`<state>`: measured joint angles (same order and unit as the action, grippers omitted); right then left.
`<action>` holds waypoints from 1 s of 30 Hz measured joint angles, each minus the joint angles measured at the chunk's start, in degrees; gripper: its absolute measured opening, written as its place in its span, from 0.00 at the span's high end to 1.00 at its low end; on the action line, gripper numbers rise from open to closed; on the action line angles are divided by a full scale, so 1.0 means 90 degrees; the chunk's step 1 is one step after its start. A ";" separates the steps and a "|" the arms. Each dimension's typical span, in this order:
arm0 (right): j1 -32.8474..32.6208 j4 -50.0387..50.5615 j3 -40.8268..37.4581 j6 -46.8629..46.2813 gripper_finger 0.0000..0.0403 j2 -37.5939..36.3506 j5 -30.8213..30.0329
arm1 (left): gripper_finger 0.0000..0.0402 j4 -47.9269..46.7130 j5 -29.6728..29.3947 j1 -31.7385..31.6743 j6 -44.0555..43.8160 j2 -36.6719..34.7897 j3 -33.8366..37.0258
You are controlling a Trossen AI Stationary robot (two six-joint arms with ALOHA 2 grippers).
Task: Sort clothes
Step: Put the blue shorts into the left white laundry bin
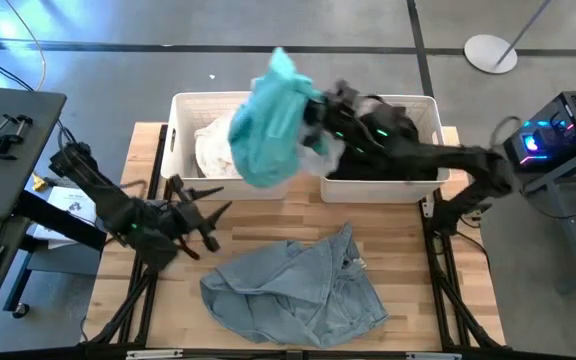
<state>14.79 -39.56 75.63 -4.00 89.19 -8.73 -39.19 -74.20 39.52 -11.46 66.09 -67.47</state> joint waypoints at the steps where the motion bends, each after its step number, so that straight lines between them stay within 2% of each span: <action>1: 0.0137 0.0103 0.0269 -0.0201 0.93 0.0347 0.0214 | 0.60 -0.0049 0.0118 -0.0011 -0.0084 -0.0151 0.0012; 4: 0.0387 0.0509 0.1151 -0.0502 0.93 0.1421 0.0671 | 0.60 -0.0227 0.0289 -0.0021 -0.0325 -0.0542 0.0096; 8: 0.0526 0.1335 0.2492 -0.0562 0.91 0.2857 0.0812 | 0.60 -0.0435 0.0400 -0.0021 -0.0673 -0.0875 0.0279; 15: 0.0537 0.4144 0.4641 -0.0557 0.90 0.4806 0.1251 | 0.60 -0.0778 0.0713 -0.0021 -0.1398 -0.0975 0.0654; 19: 0.0534 0.5746 0.5550 -0.0517 0.88 0.5418 0.1335 | 0.60 -0.0825 0.0880 -0.0021 -0.1648 -0.0937 0.0801; 23: 0.0533 0.6826 0.6124 -0.0446 0.84 0.5773 0.1372 | 0.60 -0.0815 0.0902 -0.0021 -0.1708 -0.0933 0.0851; 30: 0.0529 0.7382 0.6403 -0.0396 0.70 0.5865 0.1382 | 0.60 -0.0810 0.0897 -0.0026 -0.1834 -0.0933 0.0851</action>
<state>19.55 26.88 133.26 -7.56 141.98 3.70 -46.48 -66.13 39.29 -27.96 57.69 -59.81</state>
